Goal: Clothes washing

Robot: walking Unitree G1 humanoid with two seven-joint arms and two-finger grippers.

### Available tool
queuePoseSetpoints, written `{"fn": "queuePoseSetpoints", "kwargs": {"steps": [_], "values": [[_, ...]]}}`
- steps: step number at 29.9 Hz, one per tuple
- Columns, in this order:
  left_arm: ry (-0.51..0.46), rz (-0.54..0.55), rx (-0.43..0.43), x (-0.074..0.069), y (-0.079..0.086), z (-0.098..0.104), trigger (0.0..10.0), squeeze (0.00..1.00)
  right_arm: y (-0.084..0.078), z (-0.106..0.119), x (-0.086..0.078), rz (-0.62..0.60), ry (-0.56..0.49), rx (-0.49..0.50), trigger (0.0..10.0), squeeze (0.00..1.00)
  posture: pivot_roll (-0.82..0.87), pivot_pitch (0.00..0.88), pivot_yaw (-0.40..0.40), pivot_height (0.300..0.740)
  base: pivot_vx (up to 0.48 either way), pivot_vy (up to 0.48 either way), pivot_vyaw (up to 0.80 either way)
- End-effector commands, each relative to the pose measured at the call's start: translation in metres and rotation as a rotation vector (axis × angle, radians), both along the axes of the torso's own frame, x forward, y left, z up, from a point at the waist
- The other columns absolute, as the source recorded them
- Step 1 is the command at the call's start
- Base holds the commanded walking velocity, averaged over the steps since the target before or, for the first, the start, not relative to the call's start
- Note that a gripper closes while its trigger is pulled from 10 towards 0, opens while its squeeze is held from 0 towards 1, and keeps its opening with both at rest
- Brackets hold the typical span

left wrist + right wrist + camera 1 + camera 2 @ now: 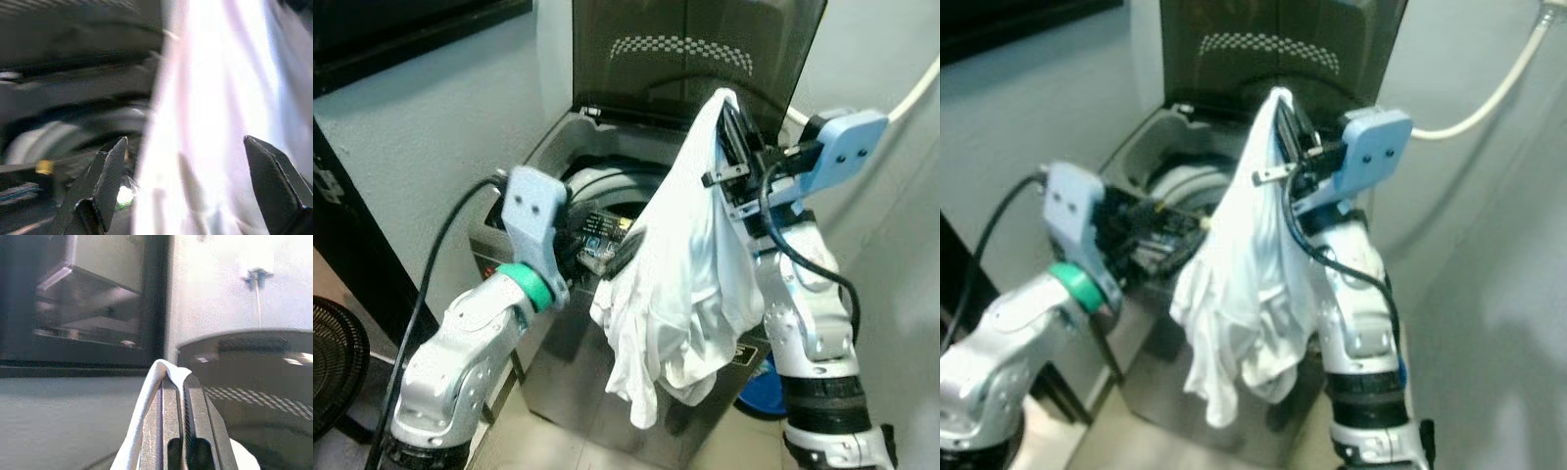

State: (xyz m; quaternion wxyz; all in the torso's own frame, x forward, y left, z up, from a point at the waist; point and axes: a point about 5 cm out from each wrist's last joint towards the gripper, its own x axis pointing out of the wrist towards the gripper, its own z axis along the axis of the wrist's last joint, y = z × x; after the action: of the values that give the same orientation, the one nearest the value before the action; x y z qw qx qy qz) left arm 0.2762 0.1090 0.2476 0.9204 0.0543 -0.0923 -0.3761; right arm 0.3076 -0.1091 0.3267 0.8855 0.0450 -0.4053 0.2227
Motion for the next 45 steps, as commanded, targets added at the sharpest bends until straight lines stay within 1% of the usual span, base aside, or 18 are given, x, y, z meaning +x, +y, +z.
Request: {"fn": "queuePoseSetpoints", "kwargs": {"steps": [1,2,3,5,6,8,9,10,11,13,14,17,18,20,25,34,36,45], "values": [[-0.025,-0.033,0.037,-0.005,-0.001,0.0,10.0,0.0,0.005,0.012,-0.008,0.045,-0.052,0.005,10.0,0.0,0.07,0.026,0.008,0.74,0.0,0.0,0.0],[-0.061,-0.004,0.042,-0.003,0.004,0.005,10.0,0.0,0.006,0.014,-0.009,0.058,-0.055,0.009,10.0,0.0,0.07,0.026,0.007,0.74,0.0,0.0,0.0],[-0.111,0.073,-0.005,0.003,0.008,0.017,10.0,0.0,0.006,0.014,-0.008,0.055,-0.044,0.025,10.0,0.0,0.07,0.027,0.006,0.74,0.0,0.0,0.0],[-0.111,0.073,-0.005,0.003,0.008,0.017,10.0,0.0,0.006,0.014,-0.008,0.055,-0.044,0.025,10.0,0.0,0.07,0.027,0.006,0.74,0.0,0.0,0.0],[-0.155,0.156,-0.076,0.009,0.012,0.029,10.0,0.0,0.004,0.012,-0.004,0.043,-0.023,0.047,10.0,0.0,0.07,0.027,0.004,0.74,0.0,0.0,0.0],[-0.155,0.156,-0.076,0.009,0.012,0.029,10.0,0.0,0.004,0.012,-0.004,0.043,-0.023,0.047,10.0,0.0,0.07,0.027,0.004,0.74,0.0,0.0,0.0],[-0.186,0.22,-0.15,0.012,0.014,0.04,10.0,0.0,0.001,0.008,0.0,0.033,0.011,0.081,10.0,0.0,0.07,0.028,0.003,0.74,0.0,0.0,0.0],[-0.186,0.22,-0.15,0.012,0.014,0.04,10.0,0.0,0.001,0.008,0.0,0.033,0.011,0.081,10.0,0.0,0.07,0.028,0.003,0.74,0.0,0.0,0.0],[-0.208,0.286,-0.181,0.016,0.016,0.046,10.0,0.0,-0.002,0.003,0.004,0.022,0.044,0.106,10.0,0.0,0.07,0.029,0.003,0.74,0.0,0.0,0.0],[-0.208,0.286,-0.181,0.016,0.016,0.046,10.0,0.0,-0.002,0.003,0.004,0.022,0.044,0.106,10.0,0.0,0.07,0.029,0.003,0.74,0.0,0.0,0.0],[-0.223,0.334,-0.194,0.019,0.017,0.049,10.0,0.0,-0.003,-0.002,0.007,0.004,0.069,0.113,10.0,0.0,0.07,0.03,0.003,0.74,0.0,0.0,0.0],[-0.223,0.334,-0.194,0.019,0.017,0.049,10.0,0.0,-0.003,-0.002,0.007,0.004,0.069,0.113,10.0,0.0,0.07,0.03,0.003,0.74,0.0,0.0,0.0],[-0.235,0.385,-0.195,0.022,0.018,0.051,10.0,0.0,-0.005,-0.005,0.009,-0.015,0.086,0.11,10.0,0.0,0.07,0.029,0.004,0.74,0.48,0.0,0.0],[-0.242,0.409,-0.192,0.024,0.019,0.051,10.0,0.0,-0.006,-0.008,0.011,-0.036,0.102,0.098,10.0,0.0,0.07,0.029,0.004,0.74,0.48,0.0,0.0],[-0.249,0.414,-0.189,0.025,0.019,0.051,10.0,0.0,-0.009,-0.011,0.013,-0.052,0.128,0.087,10.0,0.0,0.07,0.028,0.004,0.74,0.48,0.0,-0.19],[-0.245,0.43,-0.2,0.027,0.018,0.051,10.0,0.0,-0.013,-0.011,0.016,-0.077,0.142,0.107,10.0,0.0,0.07,0.029,0.007,0.74,0.433,0.0,-0.79],[-0.239,0.427,-0.202,0.027,0.018,0.051,10.0,0.0,-0.014,-0.01,0.017,-0.089,0.144,0.111,10.0,0.0,0.06,0.029,0.007,0.74,0.337,0.0,0.0],[-0.226,0.39,-0.203,0.027,0.013,0.05,10.0,0.0,-0.019,-0.01,0.018,-0.121,0.146,0.115,10.0,0.0,0.06,0.031,0.008,0.74,0.03,0.0,0.0]]}}
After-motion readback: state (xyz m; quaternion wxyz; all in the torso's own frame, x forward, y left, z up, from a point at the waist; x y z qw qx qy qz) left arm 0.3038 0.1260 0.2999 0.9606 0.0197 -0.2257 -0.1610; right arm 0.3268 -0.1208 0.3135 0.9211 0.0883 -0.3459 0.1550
